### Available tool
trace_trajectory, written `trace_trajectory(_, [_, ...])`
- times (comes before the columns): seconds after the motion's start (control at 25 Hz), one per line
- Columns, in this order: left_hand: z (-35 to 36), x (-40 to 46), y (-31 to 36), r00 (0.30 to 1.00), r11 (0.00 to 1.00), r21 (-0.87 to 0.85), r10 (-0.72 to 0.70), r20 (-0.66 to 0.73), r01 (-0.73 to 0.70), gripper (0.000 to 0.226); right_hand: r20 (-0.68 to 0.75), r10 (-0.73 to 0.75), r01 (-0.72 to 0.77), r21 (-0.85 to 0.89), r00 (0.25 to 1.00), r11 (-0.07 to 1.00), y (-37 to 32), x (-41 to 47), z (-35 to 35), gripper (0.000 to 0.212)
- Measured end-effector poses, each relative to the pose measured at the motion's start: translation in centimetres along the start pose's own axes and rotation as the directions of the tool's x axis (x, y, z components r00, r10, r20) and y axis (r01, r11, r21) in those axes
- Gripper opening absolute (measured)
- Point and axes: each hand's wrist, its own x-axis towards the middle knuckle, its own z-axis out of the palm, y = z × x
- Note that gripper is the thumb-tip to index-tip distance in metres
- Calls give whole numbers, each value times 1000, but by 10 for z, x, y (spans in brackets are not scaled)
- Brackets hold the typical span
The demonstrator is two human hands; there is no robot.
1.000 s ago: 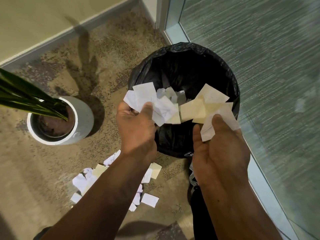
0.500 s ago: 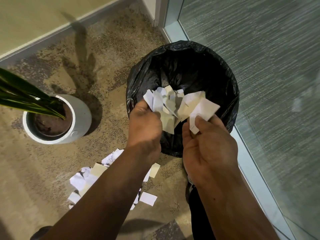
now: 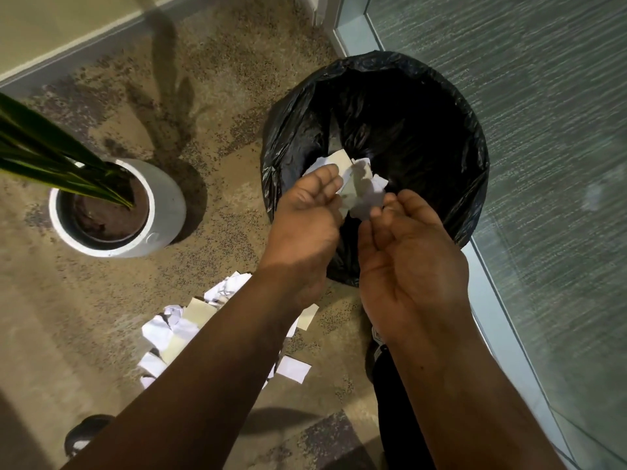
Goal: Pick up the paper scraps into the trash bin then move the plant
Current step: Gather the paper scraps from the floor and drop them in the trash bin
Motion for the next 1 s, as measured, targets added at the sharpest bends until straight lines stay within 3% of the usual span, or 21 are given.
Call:
trace_trajectory(0.16, [-38, -15, -10, 983, 984, -20, 177, -46, -178, 36, 133, 52, -43, -69, 990, 997, 31, -6, 1, 27])
trace_trajectory(0.32, [-124, -27, -41, 884, 922, 62, 385, -265, -383, 33, 276, 158, -97, -223, 948, 970, 97, -16, -3, 21])
trace_trajectory(0.44, [-207, -33, -86, 862, 965, 120, 262, -434, -233, 37, 326, 278, -133, -402, 904, 906, 166, -14, -11, 22])
trace_trajectory(0.52, [-264, -35, -123, 861, 981, 165, 169, -480, -100, 34, 287, 318, -109, -563, 903, 819, 219, 3, -16, 19])
trace_trajectory(0.6, [-313, -35, -157, 867, 976, 214, 69, -493, 44, 31, 209, 322, -61, -747, 923, 662, 270, 30, -22, 22])
trace_trajectory(0.68, [-352, -33, -182, 846, 945, 225, -86, -526, 236, 50, 187, 309, 54, -919, 933, 391, 311, 60, -32, 39])
trace_trajectory(0.76, [-385, -30, -207, 813, 878, 298, -157, -560, 374, 81, 278, 326, 323, -942, 904, -93, 343, 86, -44, 63])
trace_trajectory(0.8, [-397, -28, -217, 807, 844, 346, -159, -568, 410, 93, 340, 367, 461, -827, 866, -322, 354, 97, -50, 75])
trace_trajectory(0.84, [-404, -25, -224, 811, 827, 377, -150, -565, 416, 101, 392, 408, 557, -685, 825, -469, 362, 104, -54, 84])
trace_trajectory(0.92, [-412, -17, -233, 832, 796, 455, -107, -544, 400, 109, 473, 438, 643, -504, 764, -577, 375, 114, -60, 90])
trace_trajectory(1.0, [-414, -6, -238, 824, 749, 518, -65, -563, 413, 113, 548, 427, 683, -446, 719, -579, 388, 114, -65, 83])
